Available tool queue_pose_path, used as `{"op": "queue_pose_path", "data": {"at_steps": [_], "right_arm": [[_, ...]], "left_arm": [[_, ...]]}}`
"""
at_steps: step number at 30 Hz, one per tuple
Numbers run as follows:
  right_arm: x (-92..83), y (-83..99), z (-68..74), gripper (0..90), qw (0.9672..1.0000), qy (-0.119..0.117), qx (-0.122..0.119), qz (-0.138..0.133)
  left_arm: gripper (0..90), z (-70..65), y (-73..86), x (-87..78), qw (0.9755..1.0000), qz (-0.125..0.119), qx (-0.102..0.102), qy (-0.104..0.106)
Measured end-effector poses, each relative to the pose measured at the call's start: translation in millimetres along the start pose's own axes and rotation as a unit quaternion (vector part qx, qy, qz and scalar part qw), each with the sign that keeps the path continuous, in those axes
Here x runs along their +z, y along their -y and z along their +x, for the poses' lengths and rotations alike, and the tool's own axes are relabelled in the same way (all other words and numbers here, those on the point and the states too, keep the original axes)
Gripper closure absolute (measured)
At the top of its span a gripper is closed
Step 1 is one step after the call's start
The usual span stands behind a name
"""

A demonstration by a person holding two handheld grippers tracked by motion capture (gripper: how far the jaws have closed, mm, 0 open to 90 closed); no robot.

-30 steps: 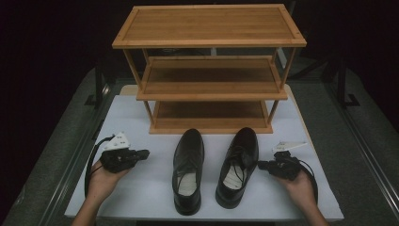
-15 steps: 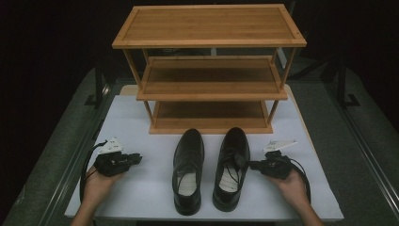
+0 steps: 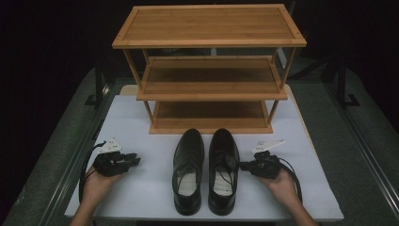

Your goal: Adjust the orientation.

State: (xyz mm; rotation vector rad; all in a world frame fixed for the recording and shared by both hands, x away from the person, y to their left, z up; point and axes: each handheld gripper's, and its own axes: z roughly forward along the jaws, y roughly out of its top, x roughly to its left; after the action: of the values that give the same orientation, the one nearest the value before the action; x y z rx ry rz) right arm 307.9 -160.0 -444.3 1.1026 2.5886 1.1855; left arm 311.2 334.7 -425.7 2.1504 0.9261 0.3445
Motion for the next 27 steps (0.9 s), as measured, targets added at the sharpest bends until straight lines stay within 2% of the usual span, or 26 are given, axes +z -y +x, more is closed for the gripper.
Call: {"op": "queue_pose_path", "data": {"at_steps": [9,14,15,18,19,20,21,24,25,27], "right_arm": [[5.9,-4.6,6.5,89.8,0.9999,-0.003,-0.011,0.003],[5.6,-4.5,5.2,89.0,0.9999,-0.007,-0.008,0.003],[5.0,-4.1,3.3,79.7,1.0,-0.001,0.002,0.003],[3.6,-3.9,0.7,74.7,0.9999,0.0,0.011,0.001],[0.9,-4.4,0.3,65.8,0.9998,0.009,0.015,-0.005],[0.9,-4.4,0.3,65.8,0.9998,0.009,0.015,-0.005],[-2.2,-5.0,-0.3,60.4,0.9997,0.014,0.018,-0.01],[-6.3,-5.6,-1.1,56.4,0.9994,0.018,0.023,-0.018],[-9.9,-6.4,-0.8,53.8,0.9993,0.018,0.025,-0.023],[-14.5,-7.4,-0.5,53.7,0.999,0.02,0.026,-0.03]], "left_arm": [[68.4,-3.4,-0.9,3.4,1.0,0.005,0.005,0.006],[66.8,-5.1,-1.5,4.6,0.9999,0.009,0.009,0.009],[65.1,-6.1,-1.7,4.8,0.9998,0.009,0.01,0.012],[62.9,-7.2,-2.3,4.9,0.9998,0.008,0.011,0.013],[60.2,-8.1,-2.9,5.0,0.9998,0.006,0.009,0.015],[60.2,-8.9,-3.6,4.8,0.9998,0.006,0.009,0.016],[58.6,-11.9,-6.2,4.2,0.9997,0.002,0.009,0.022],[57.4,-14.7,-9.2,3.4,0.9996,-0.001,0.012,0.027],[56.7,-19.4,-13.9,2.5,0.9993,-0.002,0.014,0.035],[56.1,-23.0,-18.1,2.1,0.999,-0.002,0.017,0.041]]}}
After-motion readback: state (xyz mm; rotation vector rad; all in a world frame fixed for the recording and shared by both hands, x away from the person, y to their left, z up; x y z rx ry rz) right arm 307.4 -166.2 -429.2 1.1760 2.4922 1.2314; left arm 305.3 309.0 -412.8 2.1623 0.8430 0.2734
